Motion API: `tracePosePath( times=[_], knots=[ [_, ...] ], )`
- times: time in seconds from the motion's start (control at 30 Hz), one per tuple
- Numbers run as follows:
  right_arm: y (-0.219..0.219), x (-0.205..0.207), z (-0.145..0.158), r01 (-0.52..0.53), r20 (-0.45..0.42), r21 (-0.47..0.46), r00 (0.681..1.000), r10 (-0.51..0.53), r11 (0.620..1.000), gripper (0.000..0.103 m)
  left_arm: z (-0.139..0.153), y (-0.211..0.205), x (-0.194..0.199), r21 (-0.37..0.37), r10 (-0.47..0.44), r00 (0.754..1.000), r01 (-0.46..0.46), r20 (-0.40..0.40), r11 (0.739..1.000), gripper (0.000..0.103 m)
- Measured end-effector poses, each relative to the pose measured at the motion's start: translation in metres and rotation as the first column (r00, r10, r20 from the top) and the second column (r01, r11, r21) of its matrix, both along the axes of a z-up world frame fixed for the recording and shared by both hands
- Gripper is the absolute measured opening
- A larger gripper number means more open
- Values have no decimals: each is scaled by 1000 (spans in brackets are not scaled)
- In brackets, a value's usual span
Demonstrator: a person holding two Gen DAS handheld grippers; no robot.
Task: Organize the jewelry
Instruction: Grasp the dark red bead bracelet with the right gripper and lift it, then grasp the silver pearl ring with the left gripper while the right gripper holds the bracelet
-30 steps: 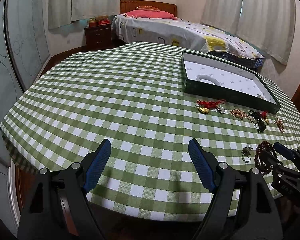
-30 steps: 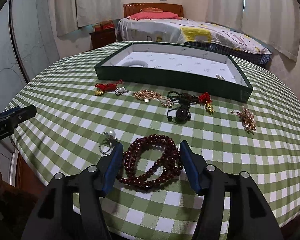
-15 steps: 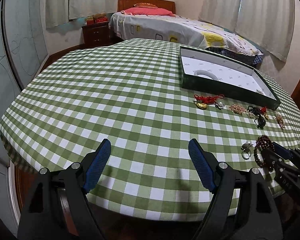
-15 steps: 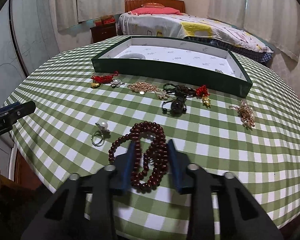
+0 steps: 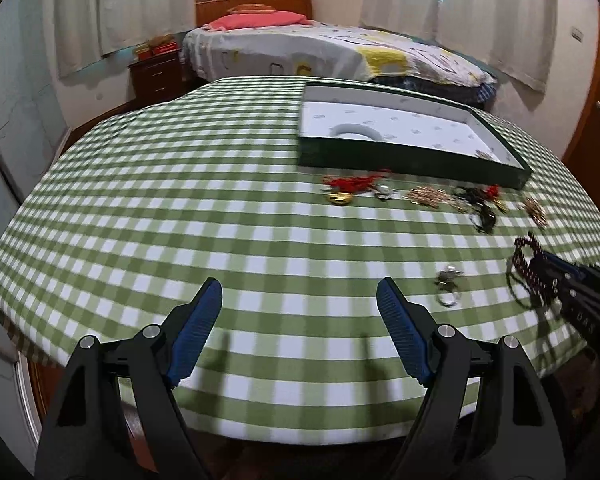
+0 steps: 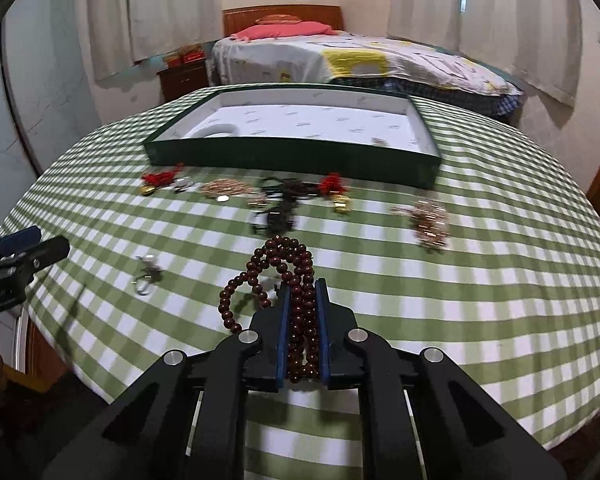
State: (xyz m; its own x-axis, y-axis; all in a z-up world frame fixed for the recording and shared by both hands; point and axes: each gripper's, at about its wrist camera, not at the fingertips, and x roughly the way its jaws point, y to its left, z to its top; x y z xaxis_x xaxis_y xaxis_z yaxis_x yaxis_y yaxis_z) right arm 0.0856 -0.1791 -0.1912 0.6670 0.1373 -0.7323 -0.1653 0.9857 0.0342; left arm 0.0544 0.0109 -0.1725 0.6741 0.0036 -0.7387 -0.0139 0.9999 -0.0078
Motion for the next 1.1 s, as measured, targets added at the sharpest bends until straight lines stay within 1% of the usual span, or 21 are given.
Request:
tracePosePath(
  times=[0.13, 0.3, 0.5, 0.53, 0.57, 0.63, 0.7, 0.77, 0.97, 1.1],
  knots=[
    [-27, -3, 1, 58, 8, -3, 998, -58, 998, 12, 0, -22, 4, 23, -52, 999, 52, -1, 998, 78],
    [-50, -3, 1, 107, 11, 5, 994, -107, 994, 12, -5, -47, 12, 35, -94, 995, 95, -31, 995, 78],
    [-57, -1, 0, 113, 18, 20, 993, -113, 993, 12, -12, -69, 25, 33, -112, 992, 115, -61, 993, 77],
    [-58, -1, 0, 112, 16, 24, 993, -113, 993, 12, -14, -71, 27, 29, -114, 991, 116, -69, 993, 75],
    [-59, 0, -1, 114, 14, 31, 993, -115, 993, 12, -16, -75, 30, 27, -118, 990, 121, -81, 992, 70],
    [-62, 1, -3, 120, 9, 42, 993, -120, 992, 12, -21, -80, 34, 32, -124, 987, 128, -99, 991, 66],
    [-65, 3, -5, 127, 3, 54, 992, -127, 990, 13, -26, -83, 38, 22, -134, 985, 137, -113, 990, 63],
    [-67, 3, -6, 131, 0, 61, 991, -132, 989, 12, -27, -85, 39, 7, -145, 983, 147, -112, 989, 57],
    [-66, 4, -6, 132, -1, 64, 991, -132, 989, 12, -27, -87, 42, 1, -162, 981, 163, -106, 987, 53],
    [-66, 4, -7, 132, -1, 61, 991, -132, 989, 13, -26, -89, 40, -3, -178, 979, 178, -99, 984, 47]
  ],
)
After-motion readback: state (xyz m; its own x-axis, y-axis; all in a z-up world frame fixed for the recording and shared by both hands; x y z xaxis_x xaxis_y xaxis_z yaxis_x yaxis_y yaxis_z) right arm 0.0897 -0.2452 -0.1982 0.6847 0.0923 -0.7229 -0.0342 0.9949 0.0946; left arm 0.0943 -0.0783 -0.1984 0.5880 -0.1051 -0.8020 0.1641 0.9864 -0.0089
